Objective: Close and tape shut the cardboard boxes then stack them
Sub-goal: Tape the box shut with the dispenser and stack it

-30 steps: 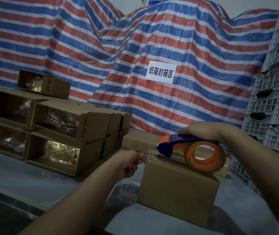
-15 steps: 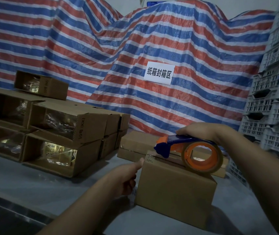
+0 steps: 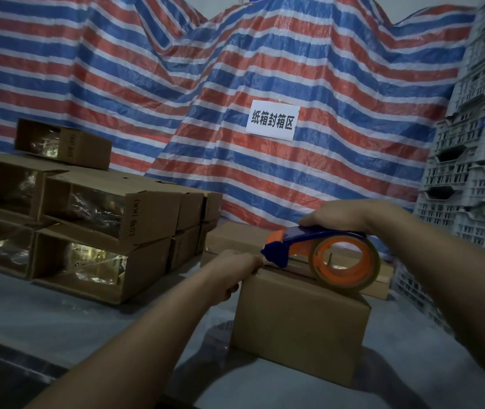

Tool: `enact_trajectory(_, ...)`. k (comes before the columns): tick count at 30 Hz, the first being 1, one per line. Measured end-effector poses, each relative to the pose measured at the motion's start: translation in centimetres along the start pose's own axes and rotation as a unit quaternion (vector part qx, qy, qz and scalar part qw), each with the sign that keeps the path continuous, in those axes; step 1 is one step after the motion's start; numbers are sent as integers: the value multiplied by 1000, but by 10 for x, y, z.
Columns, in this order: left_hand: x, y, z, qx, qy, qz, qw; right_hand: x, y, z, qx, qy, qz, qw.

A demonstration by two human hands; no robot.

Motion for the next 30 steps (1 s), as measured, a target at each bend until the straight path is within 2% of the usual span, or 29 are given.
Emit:
enact_trajectory(2, 1, 1, -1, 0, -2, 3, 1000, -4, 0, -5, 39, -25, 3, 999)
enact_trajectory(8, 0, 4, -1, 10, -14, -6, 1000, -27, 21, -65, 106, 1, -20, 994)
enact_trajectory(13, -1, 9, -4, -17, 0, -25, 1000, -12, 23, -90, 100, 138, 1, 985)
enact_trajectory(16, 0, 16, -5, -59, 48, -10, 997, -9, 22, -93, 109, 106, -9, 988)
enact_trajectory(19, -7, 20, -16, -31, -23, -69, 997, -11, 23, -97, 118, 73, -25, 990)
enact_trajectory(21, -16, 26, -30, 55, -140, -173, 973, -8, 22, -98, 98, 102, -11, 990)
enact_trajectory(23, -11, 43, -54, 207, -264, -251, 908, -5, 21, -97, 73, 143, 4, 987)
enact_trajectory(24, -2, 51, -62, 270, -296, -240, 884, -4, 20, -98, 68, 153, 9, 986)
enact_trajectory(25, 11, 54, -63, 307, -325, -194, 873, -4, 21, -98, 66, 153, 17, 986)
enact_trajectory(27, 34, 51, -54, 311, -400, -102, 856, -4, 20, -98, 68, 158, 20, 985)
enact_trajectory(30, 42, 45, -42, 307, -479, -101, 816, -5, 20, -103, 92, 88, 0, 992)
Point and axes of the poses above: each hand's wrist, its own y-axis away from the middle knuckle, its own x-axis out of the palm, z = x × y, the point moved 6 cm from there along -y, towards the middle knuckle, and after that the axes turned 7 degrees about -y, right-handed, at the moved point
